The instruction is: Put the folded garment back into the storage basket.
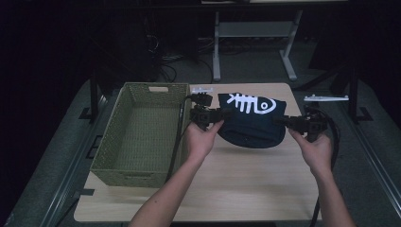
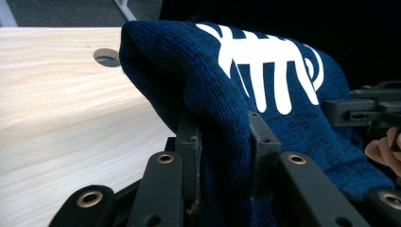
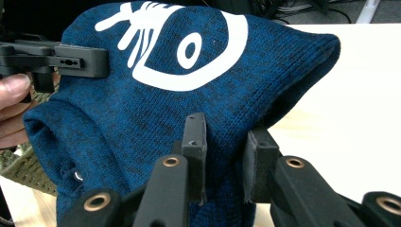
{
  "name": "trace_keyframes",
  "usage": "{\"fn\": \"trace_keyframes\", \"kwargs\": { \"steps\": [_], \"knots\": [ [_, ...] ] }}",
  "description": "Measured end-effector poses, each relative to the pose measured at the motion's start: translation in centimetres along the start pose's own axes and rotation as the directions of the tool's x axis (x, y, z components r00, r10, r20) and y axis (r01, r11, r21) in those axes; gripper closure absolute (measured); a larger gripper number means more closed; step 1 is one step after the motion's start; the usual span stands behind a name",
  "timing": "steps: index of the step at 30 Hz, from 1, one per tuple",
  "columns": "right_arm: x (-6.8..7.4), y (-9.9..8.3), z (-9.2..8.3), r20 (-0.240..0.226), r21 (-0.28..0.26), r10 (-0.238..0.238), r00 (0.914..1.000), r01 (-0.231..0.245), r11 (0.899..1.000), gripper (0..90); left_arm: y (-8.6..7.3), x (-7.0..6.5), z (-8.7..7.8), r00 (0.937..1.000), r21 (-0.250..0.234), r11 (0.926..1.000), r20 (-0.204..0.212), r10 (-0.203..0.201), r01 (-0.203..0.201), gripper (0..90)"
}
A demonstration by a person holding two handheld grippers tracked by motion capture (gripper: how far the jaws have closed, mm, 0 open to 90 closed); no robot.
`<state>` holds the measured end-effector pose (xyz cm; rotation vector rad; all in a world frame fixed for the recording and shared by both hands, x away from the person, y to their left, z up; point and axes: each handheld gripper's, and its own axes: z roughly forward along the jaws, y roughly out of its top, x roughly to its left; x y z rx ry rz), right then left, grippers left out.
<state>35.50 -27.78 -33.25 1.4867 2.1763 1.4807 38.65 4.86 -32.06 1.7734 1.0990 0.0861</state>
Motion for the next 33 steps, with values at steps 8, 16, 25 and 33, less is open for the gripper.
{"fn": "trace_keyframes", "kwargs": {
  "steps": [8,16,25,33],
  "knots": [
    [2.3,1.9,0.5,-0.008,-0.001,-0.031,0.9995,0.031,1.000,73.9,1.1,0.9,-2.6,0.9997,-0.015,0.9997,-0.016,0.019,-0.019,70.8],
    [4.6,3.7,2.1,-0.037,0.001,-0.059,0.9976,0.059,0.998,74.1,1.5,2.5,-5.3,0.9991,-0.027,0.9993,-0.034,0.027,-0.028,70.8],
    [6.8,5.1,4.0,-0.055,0.012,-0.087,0.9947,0.088,0.996,74.0,1.5,4.3,-7.8,0.9995,-0.054,0.9985,-0.028,-0.011,0.010,70.8],
    [9.6,6.6,6.0,-0.084,0.027,-0.120,0.9892,0.123,0.992,74.0,1.2,6.3,-10.1,0.9981,-0.072,0.9968,-0.049,-0.037,0.034,70.7]
  ]
}}
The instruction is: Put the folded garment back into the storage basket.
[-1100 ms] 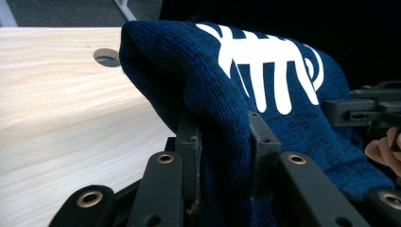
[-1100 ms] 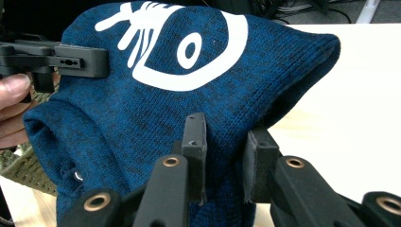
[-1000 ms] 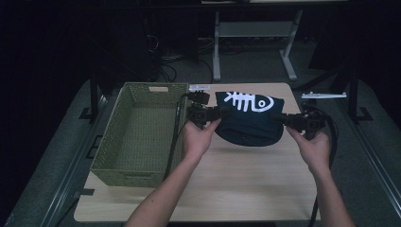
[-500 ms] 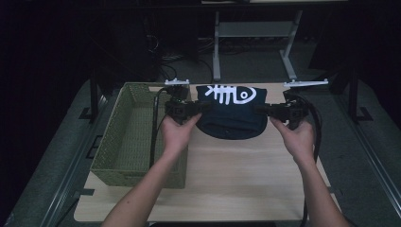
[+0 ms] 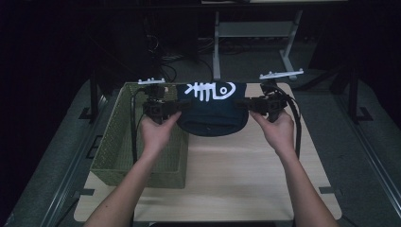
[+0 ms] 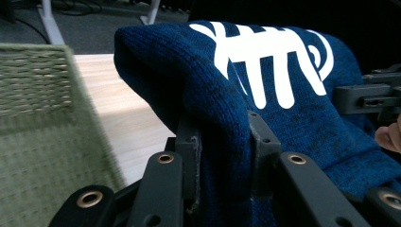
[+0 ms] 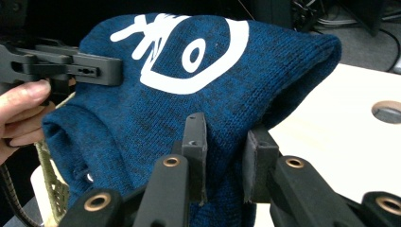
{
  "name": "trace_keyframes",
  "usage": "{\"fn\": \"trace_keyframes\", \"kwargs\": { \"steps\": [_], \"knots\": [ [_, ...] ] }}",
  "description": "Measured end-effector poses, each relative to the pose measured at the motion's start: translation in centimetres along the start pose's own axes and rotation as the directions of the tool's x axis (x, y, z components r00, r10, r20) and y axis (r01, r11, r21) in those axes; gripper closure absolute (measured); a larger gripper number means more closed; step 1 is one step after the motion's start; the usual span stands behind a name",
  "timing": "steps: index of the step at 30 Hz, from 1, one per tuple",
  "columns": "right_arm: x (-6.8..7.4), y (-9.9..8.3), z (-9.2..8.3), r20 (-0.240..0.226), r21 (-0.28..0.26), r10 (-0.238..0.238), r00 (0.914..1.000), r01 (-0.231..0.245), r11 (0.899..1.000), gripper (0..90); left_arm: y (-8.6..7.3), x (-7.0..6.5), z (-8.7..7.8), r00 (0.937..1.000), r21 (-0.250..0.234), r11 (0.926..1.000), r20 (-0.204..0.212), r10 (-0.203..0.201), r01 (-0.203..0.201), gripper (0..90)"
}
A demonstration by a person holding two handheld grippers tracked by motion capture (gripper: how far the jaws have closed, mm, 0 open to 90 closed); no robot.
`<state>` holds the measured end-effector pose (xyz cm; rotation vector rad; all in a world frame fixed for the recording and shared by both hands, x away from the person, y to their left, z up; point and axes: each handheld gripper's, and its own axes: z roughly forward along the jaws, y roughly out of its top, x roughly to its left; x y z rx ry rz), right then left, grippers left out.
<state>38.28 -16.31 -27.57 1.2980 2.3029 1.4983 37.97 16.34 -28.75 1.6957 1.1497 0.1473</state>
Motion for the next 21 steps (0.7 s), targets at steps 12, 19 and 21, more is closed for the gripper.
{"fn": "trace_keyframes", "kwargs": {
  "steps": [12,19,21],
  "knots": [
    [2.2,1.7,3.6,-0.039,0.030,-0.015,0.9991,0.016,0.999,74.0,0.2,3.1,-3.4,0.9988,-0.001,0.9999,-0.046,-0.017,0.017,70.7],
    [3.4,2.4,5.6,-0.055,0.040,-0.023,0.9982,0.025,0.999,74.0,0.2,4.7,-5.0,0.9979,-0.007,0.9997,-0.060,-0.023,0.023,70.6],
    [3.8,2.6,6.1,-0.063,0.041,-0.025,0.9977,0.027,0.999,74.0,0.3,5.2,-5.5,0.9975,-0.004,0.9997,-0.066,-0.025,0.025,70.6]
  ]
}}
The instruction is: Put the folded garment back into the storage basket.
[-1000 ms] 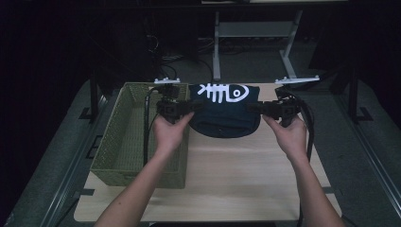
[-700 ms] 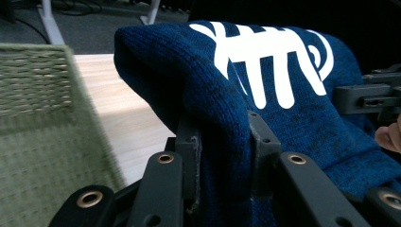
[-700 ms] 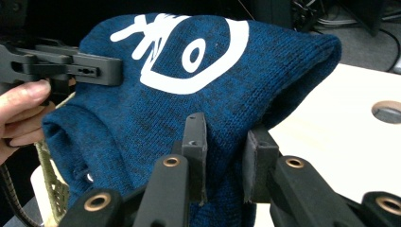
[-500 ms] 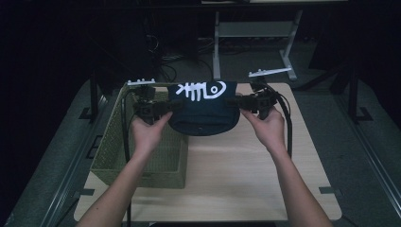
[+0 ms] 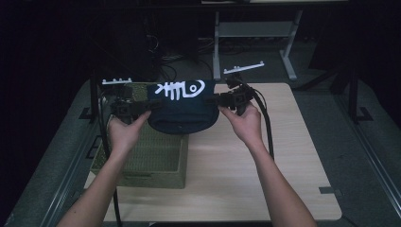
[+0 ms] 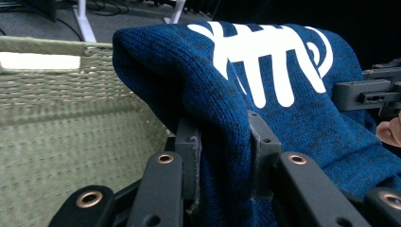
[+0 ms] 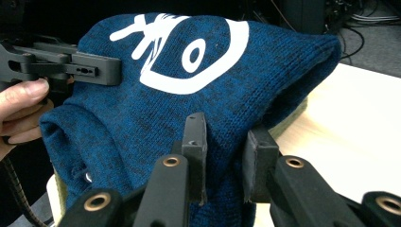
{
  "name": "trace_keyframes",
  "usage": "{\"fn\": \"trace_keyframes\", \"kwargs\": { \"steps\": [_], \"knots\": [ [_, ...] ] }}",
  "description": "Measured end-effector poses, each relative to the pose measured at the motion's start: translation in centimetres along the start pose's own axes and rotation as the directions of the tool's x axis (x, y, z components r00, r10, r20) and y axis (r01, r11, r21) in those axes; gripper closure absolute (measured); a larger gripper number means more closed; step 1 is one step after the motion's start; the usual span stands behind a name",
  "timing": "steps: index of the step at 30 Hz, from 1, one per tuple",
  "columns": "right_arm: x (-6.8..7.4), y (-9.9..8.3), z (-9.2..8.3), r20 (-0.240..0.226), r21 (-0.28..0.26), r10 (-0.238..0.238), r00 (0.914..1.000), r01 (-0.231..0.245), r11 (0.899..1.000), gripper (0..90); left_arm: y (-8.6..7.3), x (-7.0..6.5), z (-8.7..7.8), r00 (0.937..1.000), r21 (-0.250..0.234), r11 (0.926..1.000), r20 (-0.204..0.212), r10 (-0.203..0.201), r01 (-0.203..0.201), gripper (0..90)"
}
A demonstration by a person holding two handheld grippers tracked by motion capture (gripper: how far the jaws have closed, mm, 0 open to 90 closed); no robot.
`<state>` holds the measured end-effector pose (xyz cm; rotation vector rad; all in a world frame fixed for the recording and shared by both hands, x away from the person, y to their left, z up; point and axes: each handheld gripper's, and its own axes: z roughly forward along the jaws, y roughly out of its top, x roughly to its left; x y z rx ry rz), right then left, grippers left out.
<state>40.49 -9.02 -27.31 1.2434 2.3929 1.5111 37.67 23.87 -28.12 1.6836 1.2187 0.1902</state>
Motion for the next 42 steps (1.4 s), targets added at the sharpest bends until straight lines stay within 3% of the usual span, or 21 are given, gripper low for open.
{"fn": "trace_keyframes", "kwargs": {
  "steps": [11,15,22,27,34,42],
  "knots": [
    [1.5,0.9,2.6,-0.021,0.008,0.006,0.9998,-0.006,1.000,74.0,0.1,2.4,-1.9,0.9997,-0.002,0.9998,-0.015,-0.020,0.020,70.5],
    [2.3,1.2,4.6,-0.025,0.026,0.008,0.9996,-0.008,1.000,74.0,-0.3,3.9,-2.6,0.9984,0.007,0.9992,-0.041,-0.038,0.038,70.5],
    [3.1,1.1,6.8,-0.052,0.035,0.031,0.9982,-0.029,0.999,74.0,-0.5,5.4,-3.9,0.9965,0.024,0.9989,-0.075,-0.038,0.040,70.5],
    [3.7,0.9,8.0,-0.063,0.037,0.039,0.9972,-0.037,0.999,74.0,-0.9,6.7,-4.7,0.9953,0.026,0.9976,-0.074,-0.062,0.064,70.3],
    [4.3,0.5,10.0,-0.076,0.043,0.054,0.9957,-0.051,0.998,73.9,-1.7,8.6,-5.1,0.9912,0.037,0.9929,-0.073,-0.110,0.113,69.3],
    [4.8,0.1,11.5,-0.083,0.053,0.060,0.9948,-0.055,0.997,73.8,-2.4,9.9,-5.1,0.9877,0.047,0.9901,-0.091,-0.128,0.132,68.9]
  ]
}}
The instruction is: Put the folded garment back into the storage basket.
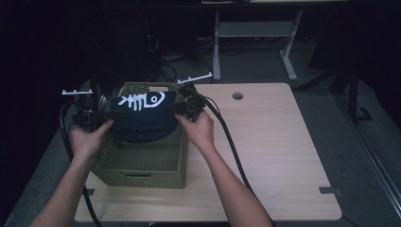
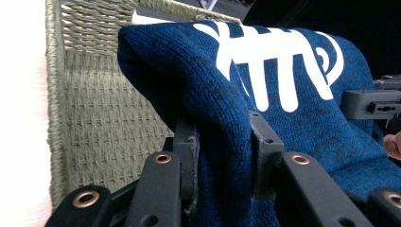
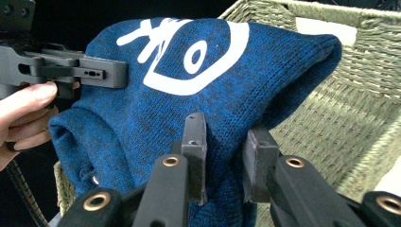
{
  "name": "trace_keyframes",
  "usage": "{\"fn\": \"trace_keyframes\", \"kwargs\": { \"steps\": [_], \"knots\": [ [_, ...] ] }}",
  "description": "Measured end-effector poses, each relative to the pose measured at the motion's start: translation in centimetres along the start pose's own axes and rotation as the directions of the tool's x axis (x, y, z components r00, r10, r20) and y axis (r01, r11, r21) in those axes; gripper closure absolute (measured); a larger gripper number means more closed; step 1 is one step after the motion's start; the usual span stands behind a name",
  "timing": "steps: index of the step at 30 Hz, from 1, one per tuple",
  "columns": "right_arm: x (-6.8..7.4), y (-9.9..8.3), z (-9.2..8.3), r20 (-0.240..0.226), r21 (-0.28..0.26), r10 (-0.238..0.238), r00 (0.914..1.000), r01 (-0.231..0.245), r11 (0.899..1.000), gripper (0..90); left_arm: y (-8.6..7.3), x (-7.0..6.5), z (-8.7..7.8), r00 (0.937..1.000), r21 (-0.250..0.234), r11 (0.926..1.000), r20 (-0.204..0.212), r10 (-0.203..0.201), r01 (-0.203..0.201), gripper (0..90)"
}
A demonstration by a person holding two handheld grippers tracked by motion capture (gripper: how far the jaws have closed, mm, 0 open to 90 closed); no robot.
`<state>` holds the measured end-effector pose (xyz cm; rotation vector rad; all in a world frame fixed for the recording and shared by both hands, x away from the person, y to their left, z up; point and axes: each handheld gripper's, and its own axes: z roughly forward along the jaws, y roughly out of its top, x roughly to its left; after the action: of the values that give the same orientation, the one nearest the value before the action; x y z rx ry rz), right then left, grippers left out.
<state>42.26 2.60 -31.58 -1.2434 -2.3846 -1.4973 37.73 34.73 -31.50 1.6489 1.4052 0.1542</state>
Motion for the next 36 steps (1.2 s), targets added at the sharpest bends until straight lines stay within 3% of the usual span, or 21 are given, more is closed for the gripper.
{"fn": "trace_keyframes", "kwargs": {
  "steps": [9,13,24,36],
  "knots": [
    [-0.2,-0.8,1.1,-0.004,0.009,0.016,0.9999,-0.016,1.000,73.7,-0.4,0.7,0.2,1.0000,0.015,0.9999,-0.007,0.001,-0.001,68.0],
    [-0.7,-1.4,1.5,-0.005,0.012,0.028,0.9996,-0.028,1.000,73.6,-0.8,1.0,0.7,0.9999,0.043,0.9990,-0.005,0.010,-0.010,67.7],
    [-1.3,-2.4,2.3,0.001,0.028,0.056,0.9984,-0.056,0.998,73.4,-1.1,1.0,1.6,0.9985,0.083,0.9960,-0.042,0.035,-0.032,67.0],
    [-1.6,-3.3,3.6,0.011,0.065,0.061,0.9981,-0.061,0.996,73.0,-2.1,1.9,2.8,0.9966,0.141,0.9898,-0.076,0.031,-0.020,66.0]
  ]
}}
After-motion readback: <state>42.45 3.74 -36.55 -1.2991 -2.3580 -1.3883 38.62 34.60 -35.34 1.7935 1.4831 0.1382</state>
